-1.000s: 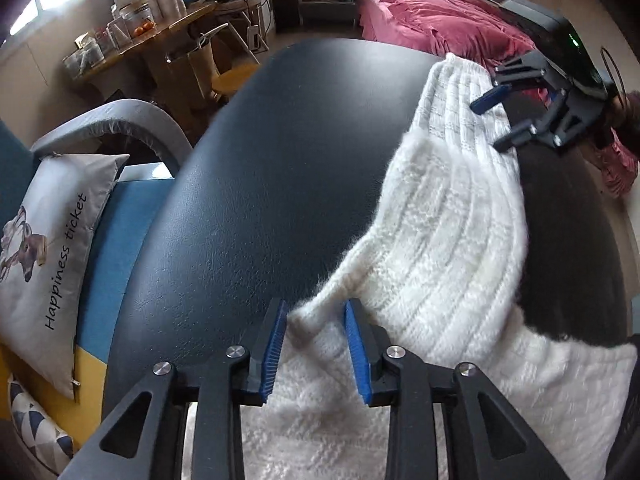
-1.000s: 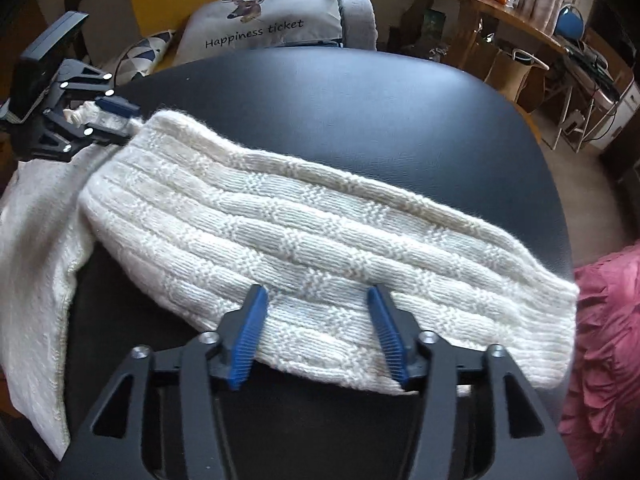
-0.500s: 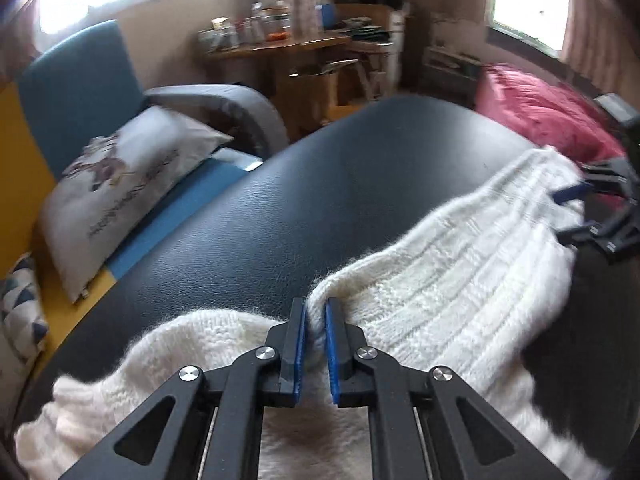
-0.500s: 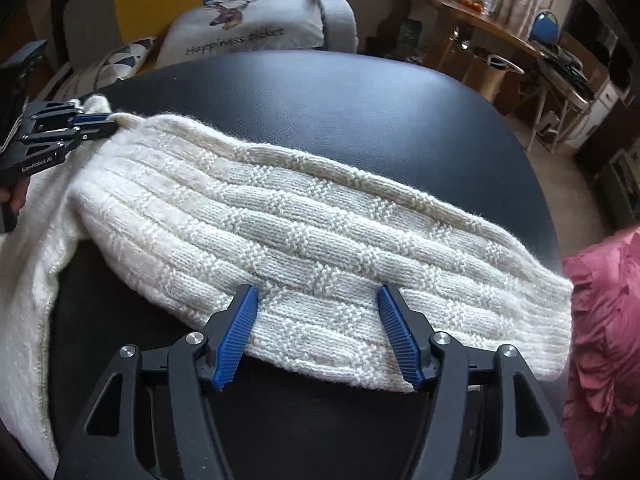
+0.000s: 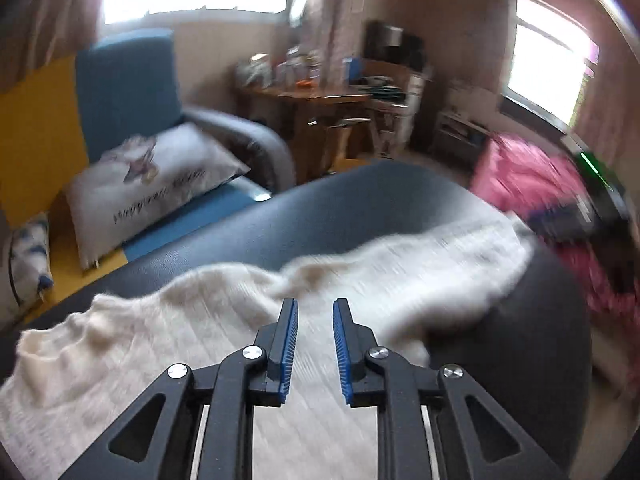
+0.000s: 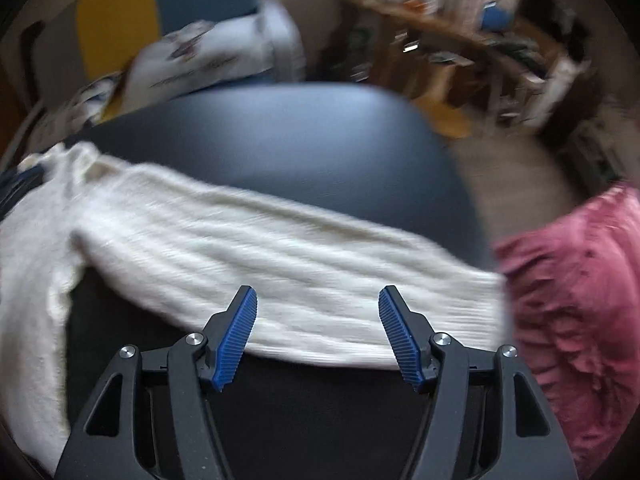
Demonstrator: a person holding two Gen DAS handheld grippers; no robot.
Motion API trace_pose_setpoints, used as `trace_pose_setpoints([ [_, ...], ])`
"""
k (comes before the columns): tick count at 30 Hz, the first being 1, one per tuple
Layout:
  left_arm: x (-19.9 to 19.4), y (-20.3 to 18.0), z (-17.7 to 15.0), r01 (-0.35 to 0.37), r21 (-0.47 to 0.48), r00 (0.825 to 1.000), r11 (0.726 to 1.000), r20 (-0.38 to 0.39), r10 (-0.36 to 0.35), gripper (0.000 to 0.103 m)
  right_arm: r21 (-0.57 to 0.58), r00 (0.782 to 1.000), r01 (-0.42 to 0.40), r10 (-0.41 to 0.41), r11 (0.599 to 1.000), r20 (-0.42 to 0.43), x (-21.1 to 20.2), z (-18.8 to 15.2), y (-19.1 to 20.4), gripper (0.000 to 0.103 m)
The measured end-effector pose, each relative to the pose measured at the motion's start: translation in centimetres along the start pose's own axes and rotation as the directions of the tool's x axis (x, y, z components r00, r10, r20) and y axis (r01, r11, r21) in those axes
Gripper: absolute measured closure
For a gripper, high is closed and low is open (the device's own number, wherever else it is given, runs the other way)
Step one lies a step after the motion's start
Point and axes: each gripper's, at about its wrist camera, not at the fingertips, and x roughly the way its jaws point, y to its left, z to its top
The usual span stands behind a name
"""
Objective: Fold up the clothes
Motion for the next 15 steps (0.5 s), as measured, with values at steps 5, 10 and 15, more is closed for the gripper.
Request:
trace_pose_setpoints([
  [5, 0.5, -3.0, -3.6, 0.02, 0.034, 0.995, 0.999, -0.093, -0.017, 0.086, 0.065, 0.995, 0.07, -0.065, 0.995, -0.079, 2.6, -0.6, -1.6, 0.036],
  [10, 2.3, -2.6, -6.0, 0.026, -0.04, 0.984, 0.999, -0.174, -0.033, 0.085, 0.171, 0.992, 0.077, -0.058, 0.982, -0.115, 5.6, -2.2, -1.6, 0.031],
  [15, 2.8, 0.5, -6.0, 0.148, -0.243, 0.973, 0.959, -0.14, -0.186, 0.085, 0.196, 0.994, 0.081, -0.066, 0.977, -0.082, 4.7, -4.5, -2.0, 0.029],
])
